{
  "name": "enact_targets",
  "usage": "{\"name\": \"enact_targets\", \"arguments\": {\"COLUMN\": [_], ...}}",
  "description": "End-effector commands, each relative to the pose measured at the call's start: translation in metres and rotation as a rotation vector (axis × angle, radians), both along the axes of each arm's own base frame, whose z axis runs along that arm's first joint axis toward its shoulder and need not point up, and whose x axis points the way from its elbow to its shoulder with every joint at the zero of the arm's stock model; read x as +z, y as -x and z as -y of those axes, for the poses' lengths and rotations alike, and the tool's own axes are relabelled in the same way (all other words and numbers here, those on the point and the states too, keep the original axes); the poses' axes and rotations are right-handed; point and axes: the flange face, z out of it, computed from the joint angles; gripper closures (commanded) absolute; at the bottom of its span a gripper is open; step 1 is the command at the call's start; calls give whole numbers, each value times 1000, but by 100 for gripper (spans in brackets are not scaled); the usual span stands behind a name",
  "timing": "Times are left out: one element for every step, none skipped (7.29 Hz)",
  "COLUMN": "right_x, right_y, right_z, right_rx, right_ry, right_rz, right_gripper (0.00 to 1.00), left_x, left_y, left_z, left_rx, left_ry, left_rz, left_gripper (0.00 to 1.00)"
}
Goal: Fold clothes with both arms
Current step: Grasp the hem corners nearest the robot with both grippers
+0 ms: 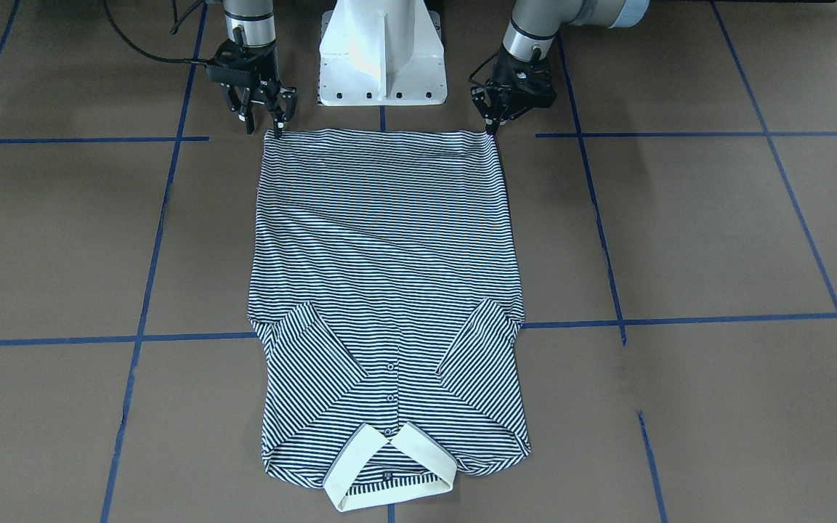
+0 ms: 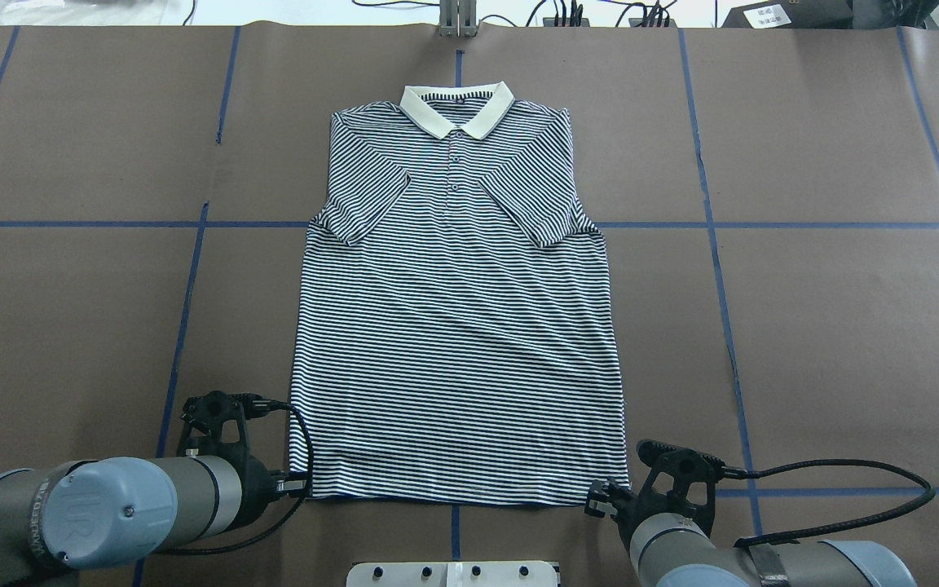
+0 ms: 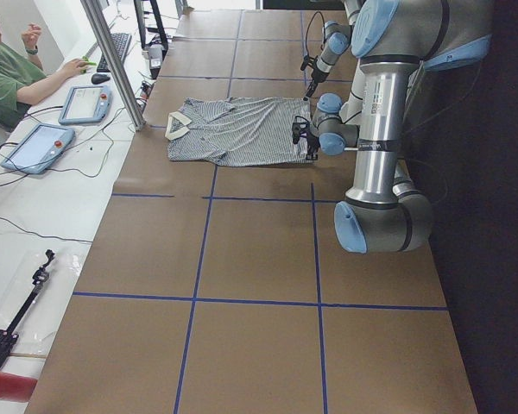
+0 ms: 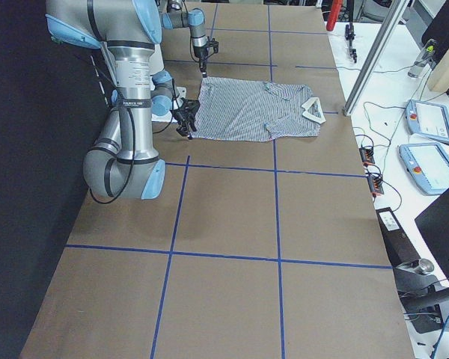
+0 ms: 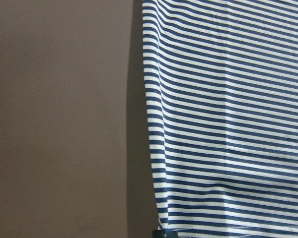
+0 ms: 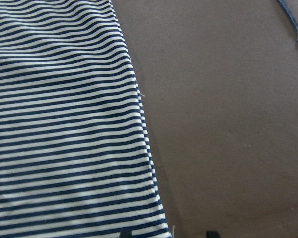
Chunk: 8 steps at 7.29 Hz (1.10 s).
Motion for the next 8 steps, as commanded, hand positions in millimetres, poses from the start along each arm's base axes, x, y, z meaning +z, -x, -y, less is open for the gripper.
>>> {"name": "enact_targets", "arguments": {"right_x": [2, 4, 3, 3, 2, 0, -1, -3], "right_y": [6, 8, 8, 8, 8, 8, 8, 6], "right_z": [-2, -6, -6, -6, -6, -6, -6, -4], "right_rx": [1, 5, 5, 6, 5, 5, 4, 1], "right_ry": [4, 12, 12, 13, 14, 14, 14, 9], "right_rz": [-4, -4, -1, 0, 4, 10, 13, 15], "right_gripper": [45, 46, 46, 57, 96, 100, 100, 100], "left_x": [0, 0, 0, 0, 0, 0, 0, 0], "left_y": [0, 0, 0, 0, 0, 0, 0, -1], "left_z": [0, 0, 0, 0, 0, 0, 0, -1], "left_rx": [0, 0, 0, 0, 0, 0, 0, 2], "left_ry": [0, 0, 0, 0, 0, 0, 0, 0], "left_rz": [-1, 1, 1, -1, -1, -1, -1, -1], "left_gripper": [100, 100, 100, 100, 100, 100, 100, 100]}}
